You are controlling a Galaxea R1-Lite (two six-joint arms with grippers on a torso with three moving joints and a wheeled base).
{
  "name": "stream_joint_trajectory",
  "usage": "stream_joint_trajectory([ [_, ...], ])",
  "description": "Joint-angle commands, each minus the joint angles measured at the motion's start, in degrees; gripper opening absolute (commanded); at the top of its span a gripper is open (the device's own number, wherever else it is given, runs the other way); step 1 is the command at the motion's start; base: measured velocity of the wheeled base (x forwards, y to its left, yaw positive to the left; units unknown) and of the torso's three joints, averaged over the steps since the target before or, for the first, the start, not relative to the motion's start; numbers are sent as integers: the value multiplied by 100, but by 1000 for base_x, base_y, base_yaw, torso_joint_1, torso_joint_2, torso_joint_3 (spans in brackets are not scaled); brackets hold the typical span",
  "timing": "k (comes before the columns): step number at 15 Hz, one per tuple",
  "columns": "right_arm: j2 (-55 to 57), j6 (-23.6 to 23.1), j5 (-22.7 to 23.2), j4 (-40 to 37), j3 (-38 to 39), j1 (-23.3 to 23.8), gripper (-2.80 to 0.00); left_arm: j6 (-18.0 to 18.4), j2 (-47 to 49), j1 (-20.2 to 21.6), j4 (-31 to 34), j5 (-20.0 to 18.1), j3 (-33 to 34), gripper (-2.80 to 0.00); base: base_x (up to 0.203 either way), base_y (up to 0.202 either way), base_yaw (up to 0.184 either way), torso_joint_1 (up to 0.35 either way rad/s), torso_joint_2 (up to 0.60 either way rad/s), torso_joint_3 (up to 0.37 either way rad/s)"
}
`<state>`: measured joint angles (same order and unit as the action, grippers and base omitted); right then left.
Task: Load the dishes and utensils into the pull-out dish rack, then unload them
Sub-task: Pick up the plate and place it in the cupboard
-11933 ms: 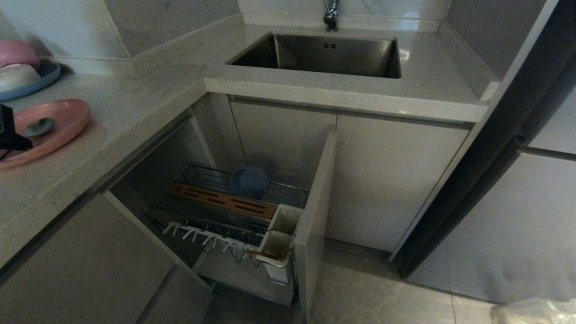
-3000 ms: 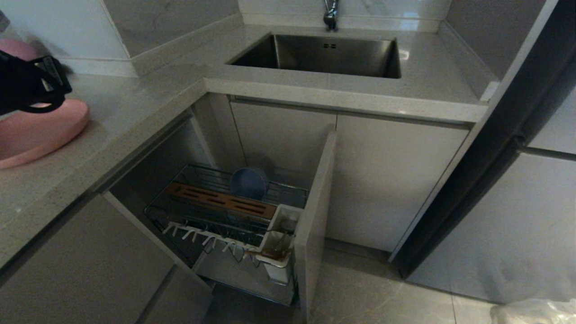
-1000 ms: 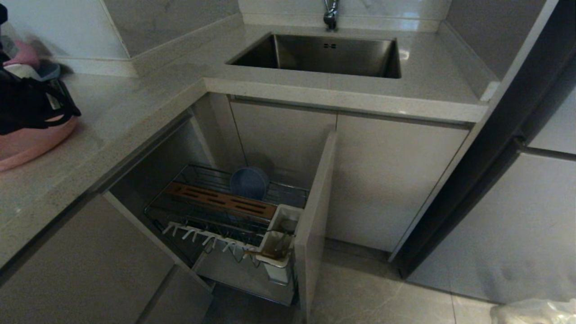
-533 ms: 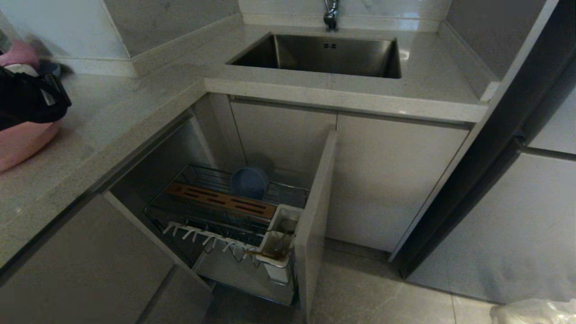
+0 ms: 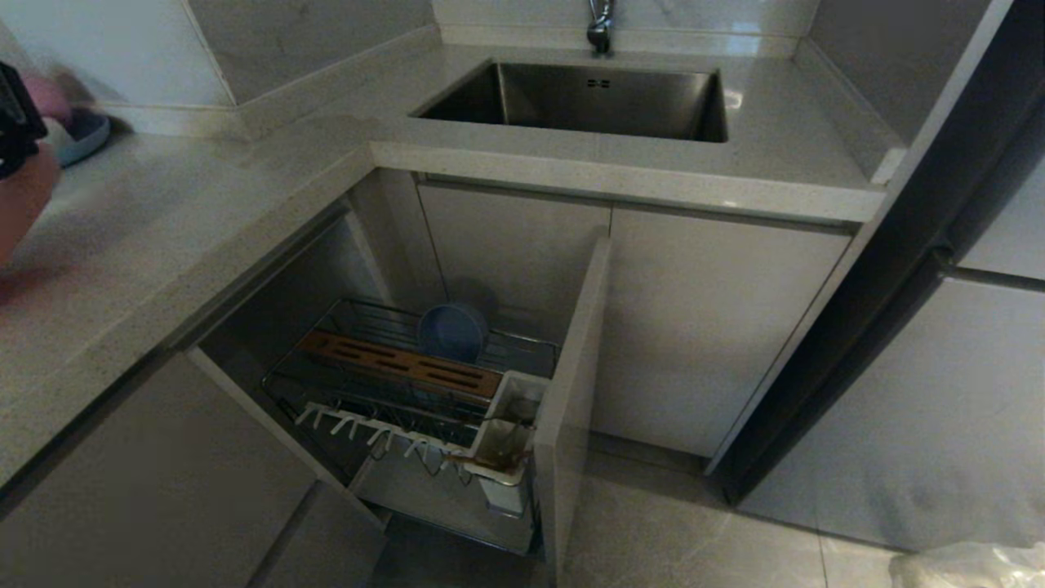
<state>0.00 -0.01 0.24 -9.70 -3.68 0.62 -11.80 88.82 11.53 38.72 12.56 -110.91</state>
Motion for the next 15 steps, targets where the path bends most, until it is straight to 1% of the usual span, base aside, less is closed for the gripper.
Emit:
stream_joint_trajectory([
  [1,0,1,2,-5,-1,-7,-280,90,-372,-75,22,10,-6,-280,0,0,0,0,0,0],
  [3,0,-3,2,-5,-1,-1,-280,150,-517,-167,19,70,-10,-280,0,0,0,0,0,0],
  [6,0,1,2,-5,-1,-1,-280,143,-576,-265,21,220,-10,-280,0,0,0,0,0,0],
  [9,0,50,2,-5,-1,-4,-280,105,-560,-288,269,350,-1,-280,0,0,0,0,0,0],
  [10,0,0,2,-5,-1,-1,-280,106,-527,-291,427,361,-1,0,0,0,0,0,0,0],
  [12,0,-1,2,-5,-1,-1,-280,93,-354,-291,682,390,4,0,0,0,0,0,0,0],
  [15,0,1,2,-5,-1,-1,-280,69,-33,-292,712,362,1,0,0,0,0,0,0,0],
])
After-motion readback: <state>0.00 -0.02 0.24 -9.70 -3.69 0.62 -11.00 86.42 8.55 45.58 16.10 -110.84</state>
